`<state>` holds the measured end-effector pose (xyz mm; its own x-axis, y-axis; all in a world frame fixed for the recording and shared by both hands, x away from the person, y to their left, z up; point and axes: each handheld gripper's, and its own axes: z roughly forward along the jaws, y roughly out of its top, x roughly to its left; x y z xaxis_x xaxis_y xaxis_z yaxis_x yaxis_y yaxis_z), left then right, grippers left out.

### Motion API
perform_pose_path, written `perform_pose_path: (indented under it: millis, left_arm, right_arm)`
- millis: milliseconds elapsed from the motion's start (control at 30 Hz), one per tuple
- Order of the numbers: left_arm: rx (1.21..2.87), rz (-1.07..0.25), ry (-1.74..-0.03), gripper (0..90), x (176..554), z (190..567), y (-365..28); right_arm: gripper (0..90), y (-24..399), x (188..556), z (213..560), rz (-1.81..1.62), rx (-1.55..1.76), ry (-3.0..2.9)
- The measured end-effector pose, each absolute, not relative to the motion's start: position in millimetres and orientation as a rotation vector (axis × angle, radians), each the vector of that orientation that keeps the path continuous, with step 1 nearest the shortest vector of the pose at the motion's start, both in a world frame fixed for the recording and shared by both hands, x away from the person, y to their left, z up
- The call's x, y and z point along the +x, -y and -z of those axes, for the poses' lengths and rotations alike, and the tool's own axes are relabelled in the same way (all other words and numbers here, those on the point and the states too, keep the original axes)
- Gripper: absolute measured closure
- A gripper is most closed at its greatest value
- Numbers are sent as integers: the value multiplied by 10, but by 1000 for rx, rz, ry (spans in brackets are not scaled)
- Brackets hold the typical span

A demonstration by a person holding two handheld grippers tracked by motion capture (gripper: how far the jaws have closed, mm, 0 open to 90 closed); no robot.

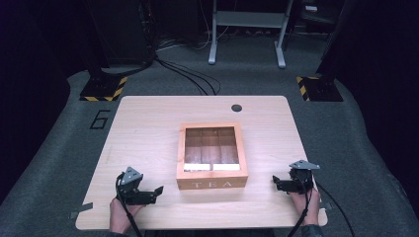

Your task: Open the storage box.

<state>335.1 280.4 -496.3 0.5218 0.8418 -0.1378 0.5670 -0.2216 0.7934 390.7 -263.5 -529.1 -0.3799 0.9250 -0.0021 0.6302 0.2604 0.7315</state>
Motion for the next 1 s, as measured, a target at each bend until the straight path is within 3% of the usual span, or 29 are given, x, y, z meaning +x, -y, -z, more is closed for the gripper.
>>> perform_pose_path:
  millis: [400, 600, 1000]
  left_arm:
    - [1931, -357, -1044, 88, 3354, 4902, -2494]
    - [1941, -337, -1016, 157, 3382, 4907, -2418]
    - [1940, -370, -945, 437, 3380, 4867, -2316]
  right_arm:
    - [73, 2640, 3911, 5292, -913, 1398, -2106]
    - [73, 2641, 3911, 5292, -913, 1398, -2106]
    - [77, 2641, 3910, 5291, -914, 1400, -2103]
